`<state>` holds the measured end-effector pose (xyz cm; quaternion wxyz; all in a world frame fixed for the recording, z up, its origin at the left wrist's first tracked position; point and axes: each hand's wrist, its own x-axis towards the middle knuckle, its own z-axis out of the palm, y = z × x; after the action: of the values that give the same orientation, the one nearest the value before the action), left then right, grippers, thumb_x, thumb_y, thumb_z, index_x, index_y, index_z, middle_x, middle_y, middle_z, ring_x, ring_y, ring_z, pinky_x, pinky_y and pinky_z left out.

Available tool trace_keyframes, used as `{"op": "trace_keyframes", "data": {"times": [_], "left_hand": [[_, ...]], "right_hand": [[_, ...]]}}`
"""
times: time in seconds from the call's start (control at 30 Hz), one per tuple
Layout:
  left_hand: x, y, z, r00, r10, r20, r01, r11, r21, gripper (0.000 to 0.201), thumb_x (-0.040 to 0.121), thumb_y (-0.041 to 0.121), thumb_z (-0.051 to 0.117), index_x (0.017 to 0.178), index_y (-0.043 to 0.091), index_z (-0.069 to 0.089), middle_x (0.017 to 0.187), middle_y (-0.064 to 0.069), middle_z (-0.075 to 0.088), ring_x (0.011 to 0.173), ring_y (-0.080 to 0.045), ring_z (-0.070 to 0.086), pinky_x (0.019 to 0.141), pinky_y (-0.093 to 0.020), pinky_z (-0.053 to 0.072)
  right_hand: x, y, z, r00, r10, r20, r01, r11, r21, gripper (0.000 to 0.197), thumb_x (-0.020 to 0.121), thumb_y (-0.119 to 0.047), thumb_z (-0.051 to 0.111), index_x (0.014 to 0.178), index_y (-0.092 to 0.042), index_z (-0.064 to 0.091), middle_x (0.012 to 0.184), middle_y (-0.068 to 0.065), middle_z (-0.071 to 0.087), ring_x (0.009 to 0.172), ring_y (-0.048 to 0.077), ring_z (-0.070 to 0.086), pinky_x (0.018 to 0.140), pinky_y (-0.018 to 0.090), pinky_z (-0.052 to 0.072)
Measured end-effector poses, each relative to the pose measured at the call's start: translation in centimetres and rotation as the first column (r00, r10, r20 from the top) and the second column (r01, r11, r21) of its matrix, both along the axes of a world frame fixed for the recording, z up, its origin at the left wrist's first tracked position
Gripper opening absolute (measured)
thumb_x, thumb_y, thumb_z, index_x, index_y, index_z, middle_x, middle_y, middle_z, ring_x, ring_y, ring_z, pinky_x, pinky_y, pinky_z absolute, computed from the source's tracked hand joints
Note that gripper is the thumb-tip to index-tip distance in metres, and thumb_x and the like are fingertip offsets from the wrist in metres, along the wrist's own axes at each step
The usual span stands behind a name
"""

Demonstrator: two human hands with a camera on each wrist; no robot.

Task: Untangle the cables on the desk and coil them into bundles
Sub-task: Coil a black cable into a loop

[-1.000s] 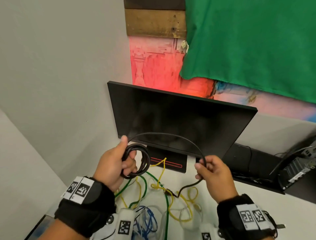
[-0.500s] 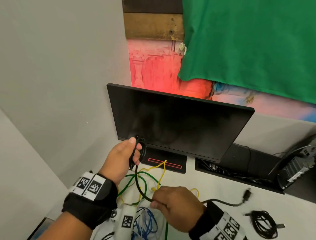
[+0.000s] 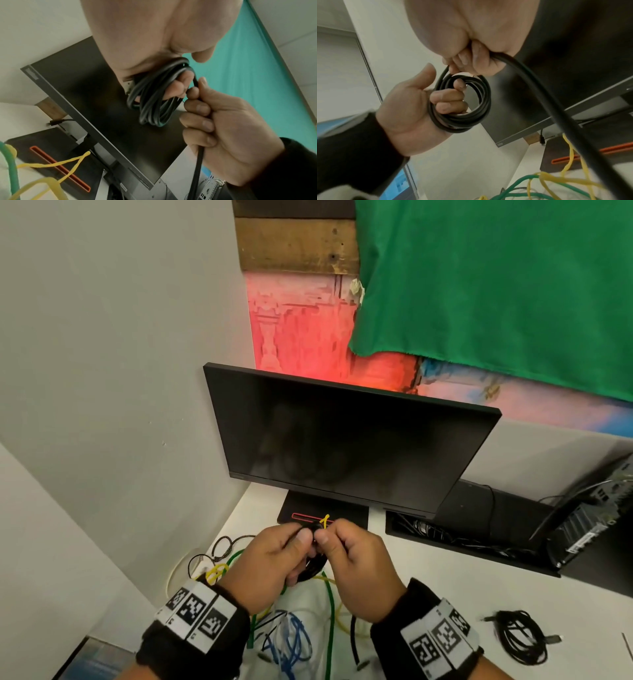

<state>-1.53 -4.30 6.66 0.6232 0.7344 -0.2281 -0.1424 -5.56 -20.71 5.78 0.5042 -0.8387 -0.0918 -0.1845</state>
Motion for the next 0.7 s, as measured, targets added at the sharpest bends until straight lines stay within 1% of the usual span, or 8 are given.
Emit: {"op": "trace_keyframes", "data": {"times": [0.07, 0.13, 0.23, 0.37, 0.47, 0.57, 0.63, 0.7], "left_hand": [[-0.1, -0.3, 0.3, 0.998, 0.045, -0.052, -0.045, 0.999, 0.002, 0.048, 0.086, 0.061, 0.045, 0.067, 0.02, 0.061, 0.047, 0.001, 0.038, 0.045, -0.015, 0.033, 0.046, -0.028, 0.029], [0.0, -0.6, 0.4, 0.989, 0.059, -0.136, -0.063, 0.998, -0.023, 0.049, 0.087, 0.057, 0.044, 0.063, 0.018, 0.062, 0.044, 0.001, 0.035, 0.041, -0.014, 0.03, 0.046, -0.028, 0.025], [-0.3, -1.2, 0.7, 0.972, 0.042, -0.233, -0.064, 0.994, -0.086, 0.052, 0.089, 0.054, 0.043, 0.062, 0.014, 0.062, 0.043, -0.001, 0.032, 0.039, -0.015, 0.03, 0.051, -0.032, 0.028], [-0.7, -2.3, 0.7, 0.962, 0.057, -0.267, -0.088, 0.99, -0.107, 0.056, 0.089, 0.059, 0.044, 0.066, 0.011, 0.061, 0.044, -0.002, 0.035, 0.04, -0.017, 0.034, 0.062, -0.04, 0.037], [-0.5, -2.2, 0.7, 0.962, 0.087, -0.26, -0.119, 0.987, -0.11, 0.051, 0.083, 0.058, 0.047, 0.063, 0.013, 0.06, 0.044, -0.002, 0.034, 0.04, -0.017, 0.033, 0.061, -0.039, 0.041], [0.7, -1.1, 1.3, 0.931, 0.186, -0.314, -0.244, 0.957, -0.156, 0.047, 0.085, 0.054, 0.049, 0.063, 0.012, 0.057, 0.044, -0.002, 0.029, 0.04, -0.018, 0.029, 0.058, -0.035, 0.042], [1.7, 0.2, 1.7, 0.898, 0.223, -0.379, -0.316, 0.927, -0.204, 0.046, 0.091, 0.048, 0.048, 0.063, 0.012, 0.055, 0.045, 0.0, 0.026, 0.04, -0.017, 0.026, 0.056, -0.033, 0.042], [2.4, 1.4, 1.8, 0.885, 0.217, -0.412, -0.332, 0.915, -0.231, 0.046, 0.093, 0.048, 0.048, 0.063, 0.013, 0.056, 0.045, 0.002, 0.026, 0.04, -0.015, 0.026, 0.054, -0.032, 0.043]], "right_hand": [[0.3, -0.2, -0.2, 0.993, -0.11, 0.032, 0.11, 0.994, -0.007, 0.029, 0.088, -0.059, 0.053, 0.071, -0.037, 0.052, 0.064, -0.015, 0.057, 0.059, 0.007, 0.053, 0.053, 0.019, 0.041], [0.6, -0.4, -0.3, 0.985, -0.165, 0.041, 0.165, 0.986, -0.016, 0.033, 0.087, -0.065, 0.049, 0.083, -0.034, 0.057, 0.075, -0.014, 0.062, 0.071, 0.005, 0.06, 0.063, 0.026, 0.05], [0.9, 0.3, -0.3, 0.998, -0.023, -0.05, 0.027, 0.997, 0.072, 0.052, 0.095, -0.062, 0.034, 0.08, -0.025, 0.066, 0.073, -0.004, 0.067, 0.072, 0.013, 0.064, 0.07, 0.039, 0.052], [1.3, 0.7, 0.0, 0.994, -0.065, -0.086, 0.077, 0.987, 0.143, 0.056, 0.096, -0.06, 0.034, 0.053, -0.033, 0.057, 0.05, -0.008, 0.056, 0.049, 0.008, 0.052, 0.055, 0.02, 0.039], [2.0, 0.2, 0.0, 0.991, 0.041, -0.131, -0.014, 0.98, 0.201, 0.053, 0.098, -0.055, 0.039, 0.064, -0.023, 0.064, 0.055, 0.0, 0.058, 0.051, 0.007, 0.052, 0.055, 0.022, 0.041], [2.0, -1.1, -1.0, 0.957, 0.147, -0.25, -0.068, 0.952, 0.298, 0.036, 0.088, -0.054, 0.055, 0.082, -0.02, 0.066, 0.076, 0.007, 0.067, 0.067, 0.013, 0.061, 0.06, 0.026, 0.047], [1.4, -2.6, -2.7, 0.924, 0.141, -0.357, -0.066, 0.974, 0.216, 0.019, 0.088, -0.038, 0.065, 0.078, -0.022, 0.064, 0.078, 0.007, 0.066, 0.072, 0.015, 0.06, 0.068, 0.038, 0.052], [0.3, -3.9, -4.7, 0.856, 0.056, -0.513, -0.122, 0.988, -0.095, 0.023, 0.094, -0.034, 0.063, 0.072, -0.027, 0.061, 0.076, -0.003, 0.061, 0.072, 0.011, 0.058, 0.077, 0.04, 0.053]]}}
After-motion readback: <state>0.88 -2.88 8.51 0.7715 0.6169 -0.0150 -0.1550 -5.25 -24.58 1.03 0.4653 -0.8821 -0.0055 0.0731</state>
